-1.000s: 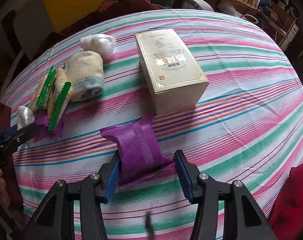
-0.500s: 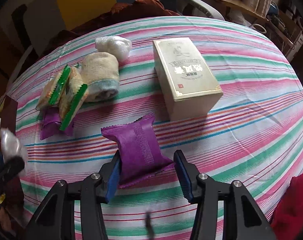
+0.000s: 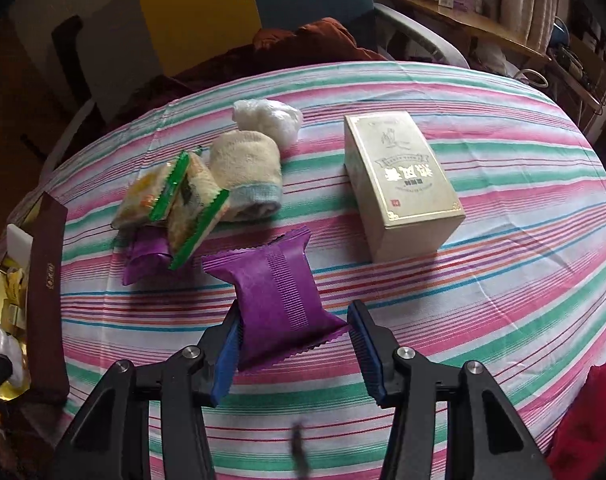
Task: Organize objects
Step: 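Carry the plastic roll to the tray with left gripper while right carries purple packet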
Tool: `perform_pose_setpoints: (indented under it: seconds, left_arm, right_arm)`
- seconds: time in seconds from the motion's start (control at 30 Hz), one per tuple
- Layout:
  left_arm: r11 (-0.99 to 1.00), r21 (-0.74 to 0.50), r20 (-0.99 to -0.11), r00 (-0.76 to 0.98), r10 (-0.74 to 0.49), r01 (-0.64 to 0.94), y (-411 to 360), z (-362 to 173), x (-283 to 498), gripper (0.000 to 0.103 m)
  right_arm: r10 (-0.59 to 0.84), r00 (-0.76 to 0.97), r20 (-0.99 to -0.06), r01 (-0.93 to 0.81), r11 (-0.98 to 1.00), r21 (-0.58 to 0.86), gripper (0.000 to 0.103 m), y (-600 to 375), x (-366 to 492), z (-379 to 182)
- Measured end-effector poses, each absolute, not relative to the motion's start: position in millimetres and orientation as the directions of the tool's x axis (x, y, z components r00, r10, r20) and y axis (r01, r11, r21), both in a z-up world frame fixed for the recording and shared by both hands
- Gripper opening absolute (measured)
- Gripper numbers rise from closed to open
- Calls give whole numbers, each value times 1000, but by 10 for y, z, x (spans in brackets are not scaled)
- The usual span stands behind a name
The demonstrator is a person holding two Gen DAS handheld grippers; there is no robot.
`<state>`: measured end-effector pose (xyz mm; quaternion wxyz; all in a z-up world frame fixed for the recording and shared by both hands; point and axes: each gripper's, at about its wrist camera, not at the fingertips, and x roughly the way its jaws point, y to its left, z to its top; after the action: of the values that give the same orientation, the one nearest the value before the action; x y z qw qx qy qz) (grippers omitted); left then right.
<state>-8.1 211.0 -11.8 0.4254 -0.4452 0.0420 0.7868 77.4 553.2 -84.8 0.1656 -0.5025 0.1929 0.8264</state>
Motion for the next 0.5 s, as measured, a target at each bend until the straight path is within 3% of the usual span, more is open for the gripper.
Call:
perform_pose_setpoints:
  seconds: [0.5]
  left_arm:
    - [-834,-285,-738,-447,505,-472,757,-163,-502,41]
  right_arm:
    - [18,-533,-846,-380,-898,220,51,5185,761,-627]
